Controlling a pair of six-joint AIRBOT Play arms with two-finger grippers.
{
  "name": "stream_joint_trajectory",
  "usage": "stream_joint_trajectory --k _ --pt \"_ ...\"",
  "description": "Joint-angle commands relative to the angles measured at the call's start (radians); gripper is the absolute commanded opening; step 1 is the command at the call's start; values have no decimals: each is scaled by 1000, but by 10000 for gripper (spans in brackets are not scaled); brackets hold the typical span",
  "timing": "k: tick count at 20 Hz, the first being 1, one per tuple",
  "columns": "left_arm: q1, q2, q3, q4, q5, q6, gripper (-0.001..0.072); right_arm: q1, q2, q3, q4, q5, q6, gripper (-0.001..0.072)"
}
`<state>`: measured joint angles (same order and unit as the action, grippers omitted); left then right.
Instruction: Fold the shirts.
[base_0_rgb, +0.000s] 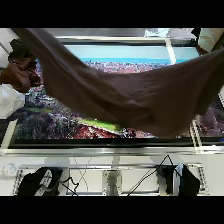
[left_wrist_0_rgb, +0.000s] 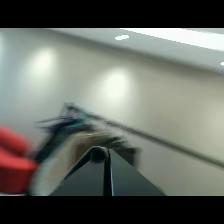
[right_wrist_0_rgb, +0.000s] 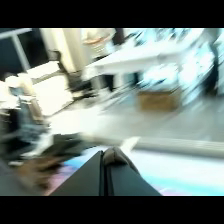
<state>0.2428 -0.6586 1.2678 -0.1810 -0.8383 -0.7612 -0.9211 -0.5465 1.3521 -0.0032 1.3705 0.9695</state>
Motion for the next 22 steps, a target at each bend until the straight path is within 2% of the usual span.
stream_joint_trajectory --k 1,3,4,6,8,13,16,17,19,21,22 --pt "0 144 137 775 209 -371 10 -10 -31 255 -158 -84 30 25" --pt "0 149 172 1021 86 -548 10 -10 -56 315 -192 -84 40 25" --pt "0 144 172 1112 34 -607 10 -10 -67 325 -208 -86 52 25" --pt "0 119 172 1262 -31 -706 10 -10 -93 327 -307 -83 92 25" --pt "0 73 172 1344 -65 -761 10 -6 -143 327 -431 -49 141 25" --pt "0 -111 161 1243 -170 -726 10 187 -291 210 -434 31 136 25" --pt "-1 -235 126 1190 -147 -700 10 410 -370 108 -555 -66 103 25" --pt "-1 -270 125 1176 -111 -697 10 485 -394 85 -606 -132 97 25" --pt "-1 -316 125 1124 51 -695 10 618 -447 77 -716 -287 97 25" --pt "-1 -336 128 1057 257 -671 10 693 -492 78 -736 -478 96 23" --pt "-1 -349 145 1049 299 -662 9 705 -517 88 -723 -537 80 23"
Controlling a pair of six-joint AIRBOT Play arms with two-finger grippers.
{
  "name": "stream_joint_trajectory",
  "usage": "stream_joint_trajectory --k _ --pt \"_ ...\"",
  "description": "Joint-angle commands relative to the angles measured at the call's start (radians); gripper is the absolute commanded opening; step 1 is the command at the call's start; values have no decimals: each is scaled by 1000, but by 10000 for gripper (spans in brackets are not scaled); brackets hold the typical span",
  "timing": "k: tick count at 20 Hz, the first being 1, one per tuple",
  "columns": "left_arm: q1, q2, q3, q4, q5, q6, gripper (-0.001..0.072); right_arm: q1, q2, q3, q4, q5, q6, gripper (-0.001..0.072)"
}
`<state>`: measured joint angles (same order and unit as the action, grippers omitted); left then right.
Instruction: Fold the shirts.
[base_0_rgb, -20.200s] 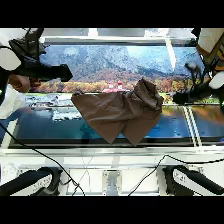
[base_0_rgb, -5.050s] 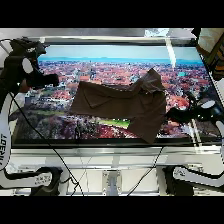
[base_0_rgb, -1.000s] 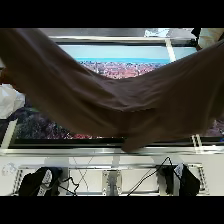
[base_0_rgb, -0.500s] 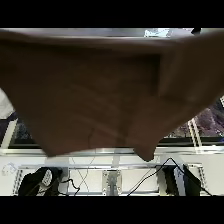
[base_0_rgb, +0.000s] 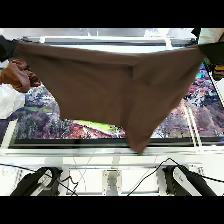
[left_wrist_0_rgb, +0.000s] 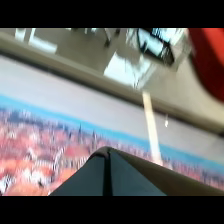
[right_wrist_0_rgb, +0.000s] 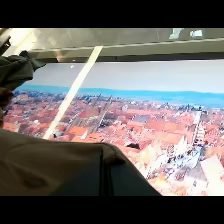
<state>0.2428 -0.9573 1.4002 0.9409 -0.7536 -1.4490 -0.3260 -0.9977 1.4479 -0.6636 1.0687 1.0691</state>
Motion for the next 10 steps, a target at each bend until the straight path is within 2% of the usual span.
stream_joint_trajectory --k 1,4,6,10 --pt "-1 -64 42 -73 197 38 9 109 -93 22 -59 -233 -27 23" --pt "-13 -74 149 -81 114 145 9 108 -125 157 -91 -180 -48 24" --pt "-14 -73 256 -84 61 145 10 107 -123 280 -117 -130 -39 23" --pt "-14 -27 474 -47 -147 183 9 107 -68 491 -238 20 39 24"
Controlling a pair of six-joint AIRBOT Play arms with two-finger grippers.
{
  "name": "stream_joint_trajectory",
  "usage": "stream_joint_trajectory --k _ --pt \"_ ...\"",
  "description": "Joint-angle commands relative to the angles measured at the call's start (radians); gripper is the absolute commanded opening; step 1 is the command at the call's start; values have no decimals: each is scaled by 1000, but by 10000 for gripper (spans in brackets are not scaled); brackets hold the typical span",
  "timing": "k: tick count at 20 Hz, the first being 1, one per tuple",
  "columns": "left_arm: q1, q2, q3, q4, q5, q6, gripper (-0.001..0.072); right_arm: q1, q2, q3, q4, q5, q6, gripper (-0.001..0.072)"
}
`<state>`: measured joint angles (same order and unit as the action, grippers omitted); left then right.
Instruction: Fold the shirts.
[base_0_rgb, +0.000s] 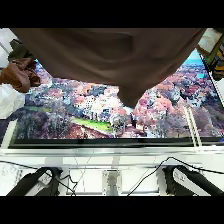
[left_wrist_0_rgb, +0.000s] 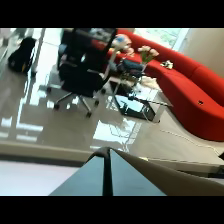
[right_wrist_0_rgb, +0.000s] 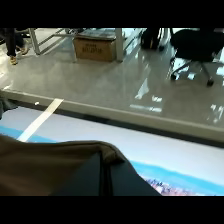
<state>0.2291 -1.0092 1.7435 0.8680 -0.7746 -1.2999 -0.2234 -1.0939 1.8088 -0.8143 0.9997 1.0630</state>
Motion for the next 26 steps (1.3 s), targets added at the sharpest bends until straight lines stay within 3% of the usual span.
stream_joint_trajectory --k 1,4,7,11,15,18,21,23,26 --pt "-1 57 159 65 -142 32 10 5 63 154 -128 114 56 24" --pt "0 190 172 187 -161 10 9 5 207 183 -264 183 105 24" --pt "0 326 172 248 -282 8 10 5 351 183 -295 302 148 24" --pt "0 452 167 377 -505 -81 10 5 476 183 -354 509 208 24" --pt "0 496 50 597 -510 -195 10 26 509 141 -512 535 249 24" --pt "0 495 -214 569 -427 -227 10 71 484 -22 -485 452 226 24" --pt "0 475 -534 531 -232 -269 10 72 415 -245 -442 399 196 24" --pt "0 423 -686 515 -75 -302 10 72 353 -388 -404 274 152 24" --pt "-1 241 -747 465 42 -301 10 71 203 -538 -350 48 119 23"
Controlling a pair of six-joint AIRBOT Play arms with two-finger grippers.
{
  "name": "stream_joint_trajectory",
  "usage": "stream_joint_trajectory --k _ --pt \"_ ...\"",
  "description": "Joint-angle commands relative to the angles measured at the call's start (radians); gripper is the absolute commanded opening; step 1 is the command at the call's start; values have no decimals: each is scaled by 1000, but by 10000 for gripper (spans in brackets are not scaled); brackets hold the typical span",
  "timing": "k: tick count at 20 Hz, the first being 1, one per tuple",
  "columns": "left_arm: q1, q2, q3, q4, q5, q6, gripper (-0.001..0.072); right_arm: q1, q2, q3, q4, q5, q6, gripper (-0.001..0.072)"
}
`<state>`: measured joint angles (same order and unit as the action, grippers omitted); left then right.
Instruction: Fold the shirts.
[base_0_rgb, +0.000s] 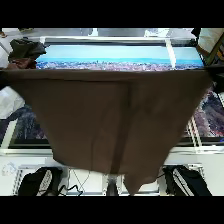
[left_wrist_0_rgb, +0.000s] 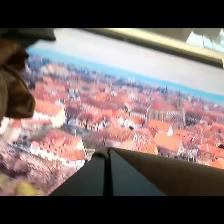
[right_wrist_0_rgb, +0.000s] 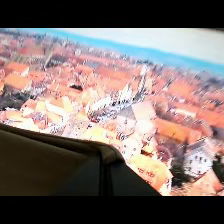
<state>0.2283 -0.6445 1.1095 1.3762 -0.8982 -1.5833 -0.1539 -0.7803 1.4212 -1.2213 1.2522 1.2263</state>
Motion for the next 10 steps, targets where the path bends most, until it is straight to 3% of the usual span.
stream_joint_trajectory --k 1,4,6,10 --pt "-1 -196 -113 -67 211 -7 10 2 -185 -176 93 -266 -63 23" --pt "-6 -430 -90 -117 327 -5 10 3 -425 -185 159 -463 -77 23" --pt "-10 -589 -25 -124 325 14 10 3 -563 -176 203 -614 -77 23" --pt "-60 -833 159 -119 325 47 9 13 -764 -112 258 -695 -136 23"
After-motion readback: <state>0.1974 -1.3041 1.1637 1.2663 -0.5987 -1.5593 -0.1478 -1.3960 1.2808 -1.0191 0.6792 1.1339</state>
